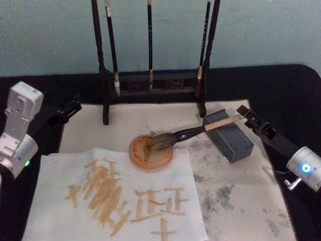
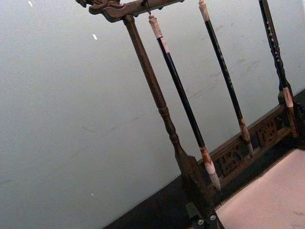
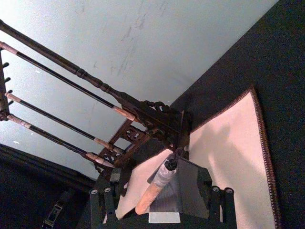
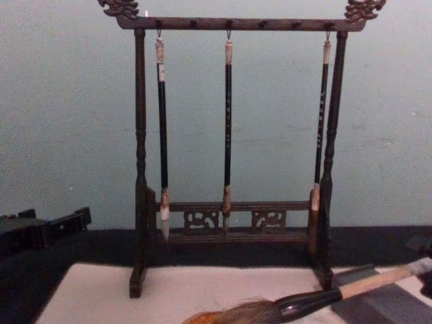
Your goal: Pick up the brush from the inkstone, write on the paper, then place the brush back to its original position.
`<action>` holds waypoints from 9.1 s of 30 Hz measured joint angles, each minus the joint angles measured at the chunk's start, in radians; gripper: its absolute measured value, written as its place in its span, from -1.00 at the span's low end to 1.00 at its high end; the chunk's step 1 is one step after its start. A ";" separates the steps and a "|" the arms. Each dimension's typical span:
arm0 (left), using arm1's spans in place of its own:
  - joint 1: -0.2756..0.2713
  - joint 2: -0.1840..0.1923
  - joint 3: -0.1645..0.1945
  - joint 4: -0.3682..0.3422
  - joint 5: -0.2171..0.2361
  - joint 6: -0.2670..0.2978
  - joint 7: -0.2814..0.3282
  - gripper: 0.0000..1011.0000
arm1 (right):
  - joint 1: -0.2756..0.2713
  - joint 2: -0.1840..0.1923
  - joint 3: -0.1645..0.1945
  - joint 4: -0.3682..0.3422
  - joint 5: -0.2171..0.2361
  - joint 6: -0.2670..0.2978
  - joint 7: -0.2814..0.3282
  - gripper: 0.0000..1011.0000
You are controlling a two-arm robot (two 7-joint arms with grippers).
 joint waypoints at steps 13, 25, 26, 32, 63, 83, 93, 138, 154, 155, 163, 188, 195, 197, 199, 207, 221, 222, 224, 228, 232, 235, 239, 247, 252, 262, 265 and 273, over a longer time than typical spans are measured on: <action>0.000 0.000 0.000 0.000 0.000 0.000 0.000 0.98 | 0.021 0.008 -0.035 0.017 0.016 -0.008 0.013 0.99; 0.000 0.000 0.000 0.000 0.000 0.000 0.000 0.98 | 0.032 0.020 -0.063 0.018 0.029 -0.029 0.022 0.99; 0.000 0.000 0.000 0.000 0.000 0.000 0.000 0.98 | 0.033 0.021 -0.065 0.018 0.029 -0.032 0.024 0.99; 0.000 0.000 0.000 0.000 0.000 0.000 0.000 0.98 | 0.041 0.025 -0.080 0.024 0.032 -0.045 0.033 0.99; 0.000 0.000 0.000 0.000 0.000 0.000 0.000 0.98 | 0.052 0.037 -0.106 0.033 0.043 -0.067 0.029 0.88; 0.000 0.000 0.000 0.000 0.000 0.000 0.000 0.98 | 0.051 0.036 -0.105 0.031 0.042 -0.065 0.028 -0.33; 0.000 0.000 0.000 0.000 0.000 0.000 0.000 0.98 | 0.051 0.036 -0.105 0.031 0.042 -0.065 0.029 -0.58; 0.000 0.000 0.000 0.000 0.000 0.000 0.000 0.98 | -0.049 0.209 -0.113 -0.279 0.028 -0.155 0.016 -0.65; 0.000 0.000 0.000 0.000 0.000 0.000 0.000 0.98 | -0.101 0.303 -0.145 -0.570 -0.220 -0.208 -0.025 -0.65; 0.000 0.000 0.000 0.000 0.000 0.000 0.000 0.98 | -0.099 0.301 -0.148 -0.574 -0.227 -0.206 -0.025 -0.65; 0.000 0.000 0.000 0.000 0.000 0.000 0.000 0.98 | -0.076 0.269 -0.190 -0.603 -0.317 -0.186 -0.027 -0.65; 0.000 0.000 0.000 0.000 0.000 0.000 0.000 0.98 | -0.021 0.154 -0.266 -0.588 -0.468 -0.124 -0.024 -0.65; 0.000 0.000 0.000 0.000 0.000 0.000 0.000 0.98 | -0.024 0.142 -0.264 -0.568 -0.473 -0.119 -0.021 -0.65; 0.000 0.000 0.000 0.000 0.000 0.000 0.000 0.98 | -0.026 0.141 -0.260 -0.562 -0.473 -0.118 -0.020 -0.65; 0.000 0.000 0.000 0.000 0.000 0.000 0.000 0.98 | -0.028 0.141 -0.256 -0.557 -0.473 -0.118 -0.020 -0.65; 0.000 0.000 0.000 0.000 0.000 0.000 0.000 0.98 | -0.042 0.142 -0.233 -0.537 -0.458 -0.119 -0.020 -0.65; 0.000 0.000 0.000 0.000 0.000 0.000 0.000 0.98 | -0.099 0.196 -0.165 -0.559 -0.419 -0.140 -0.021 -0.65; 0.000 0.000 0.000 0.000 0.000 0.000 0.000 0.98 | -0.099 0.196 -0.165 -0.559 -0.419 -0.140 -0.021 -0.65; 0.000 0.000 0.000 0.000 0.000 0.000 0.000 0.98 | -0.114 0.208 -0.150 -0.561 -0.412 -0.147 -0.021 -0.65; 0.000 0.000 0.000 0.000 0.000 0.000 0.000 0.98 | -0.139 0.226 -0.124 -0.562 -0.399 -0.158 -0.020 -0.65; 0.000 0.000 0.000 0.000 0.000 0.000 0.000 0.98 | -0.172 0.247 -0.091 -0.564 -0.380 -0.174 -0.017 -0.65; 0.000 0.000 0.000 0.000 0.000 0.000 0.000 0.98 | -0.187 0.256 -0.075 -0.567 -0.372 -0.182 -0.015 -0.65; 0.000 0.000 0.000 0.000 0.000 0.000 0.000 0.98 | -0.216 0.273 -0.037 -0.582 -0.354 -0.200 -0.010 -0.65; 0.000 0.000 0.000 0.000 0.000 0.000 0.000 0.98 | -0.232 0.281 -0.008 -0.628 -0.341 -0.217 0.006 -0.65; 0.000 0.000 0.000 0.000 0.000 0.000 0.000 0.98 | -0.227 0.275 -0.014 -0.648 -0.340 -0.218 0.018 -0.65; 0.000 0.000 0.000 0.000 0.000 0.000 0.000 0.98 | -0.181 0.232 -0.092 -0.643 -0.358 -0.206 0.036 -0.65; 0.000 0.000 0.000 0.000 0.000 0.000 0.000 0.98 | -0.165 0.216 -0.116 -0.623 -0.366 -0.197 0.037 -0.65; 0.000 0.000 0.000 0.000 0.000 0.000 0.000 0.98 | -0.140 0.185 -0.154 -0.565 -0.368 -0.180 0.033 -0.65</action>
